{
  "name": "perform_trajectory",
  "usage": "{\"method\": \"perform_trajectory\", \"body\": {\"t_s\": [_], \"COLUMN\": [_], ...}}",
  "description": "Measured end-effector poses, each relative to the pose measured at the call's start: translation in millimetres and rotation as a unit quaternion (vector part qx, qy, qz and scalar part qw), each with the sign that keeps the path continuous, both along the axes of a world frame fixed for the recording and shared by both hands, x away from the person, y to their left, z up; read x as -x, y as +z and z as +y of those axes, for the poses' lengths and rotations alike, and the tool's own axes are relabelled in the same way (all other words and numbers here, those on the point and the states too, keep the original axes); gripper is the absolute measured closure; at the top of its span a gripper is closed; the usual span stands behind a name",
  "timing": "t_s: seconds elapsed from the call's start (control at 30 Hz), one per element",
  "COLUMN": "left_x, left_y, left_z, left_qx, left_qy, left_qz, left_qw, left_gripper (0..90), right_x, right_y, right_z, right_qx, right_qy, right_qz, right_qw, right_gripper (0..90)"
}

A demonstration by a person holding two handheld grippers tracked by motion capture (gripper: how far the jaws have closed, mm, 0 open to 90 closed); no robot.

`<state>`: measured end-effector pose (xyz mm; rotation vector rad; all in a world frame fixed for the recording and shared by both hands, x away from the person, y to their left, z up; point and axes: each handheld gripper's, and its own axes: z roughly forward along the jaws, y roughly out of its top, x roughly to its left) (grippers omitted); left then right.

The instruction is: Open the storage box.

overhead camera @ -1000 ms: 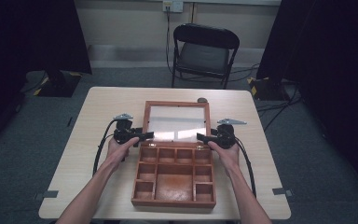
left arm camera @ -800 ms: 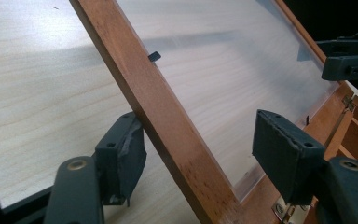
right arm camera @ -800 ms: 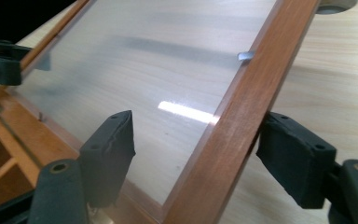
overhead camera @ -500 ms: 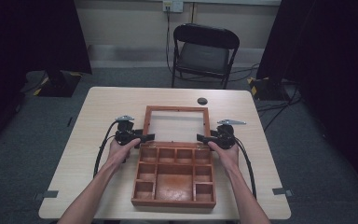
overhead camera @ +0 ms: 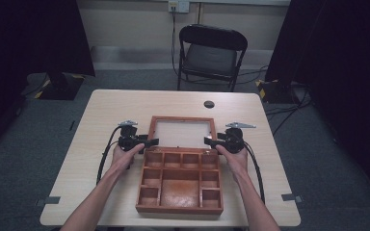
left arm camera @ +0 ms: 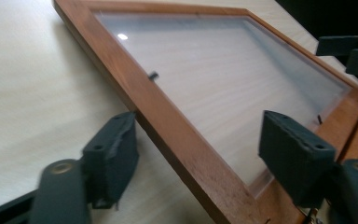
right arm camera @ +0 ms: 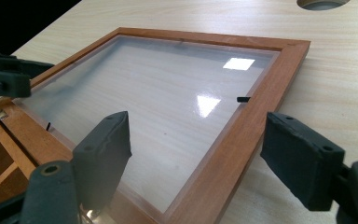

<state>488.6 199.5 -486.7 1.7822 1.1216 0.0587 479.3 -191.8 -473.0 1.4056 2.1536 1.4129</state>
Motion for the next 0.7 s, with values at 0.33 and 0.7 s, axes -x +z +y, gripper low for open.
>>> {"method": "perform_trajectory", "body": {"t_s": [0.33, 0.7], "left_x": [2.5, 18.4], "left_y": [9.3, 21.0], "left_z": [0.9, 15.5], "left_qx": [-0.009, -0.035], "left_qy": [-0.004, -0.005], "left_qz": [-0.012, -0.039], "left_qw": [0.9999, 0.9986], "left_gripper": [27.4, 25.5], "right_x": [3.2, 16.7], "right_y": [2.8, 12.6], "right_z": [0.4, -11.7], "right_qx": [0.006, 0.013], "right_qy": [0.003, -0.001], "right_qz": [-0.005, -0.012], "right_qw": [1.0000, 0.9998], "right_gripper": [21.7, 21.2]}}
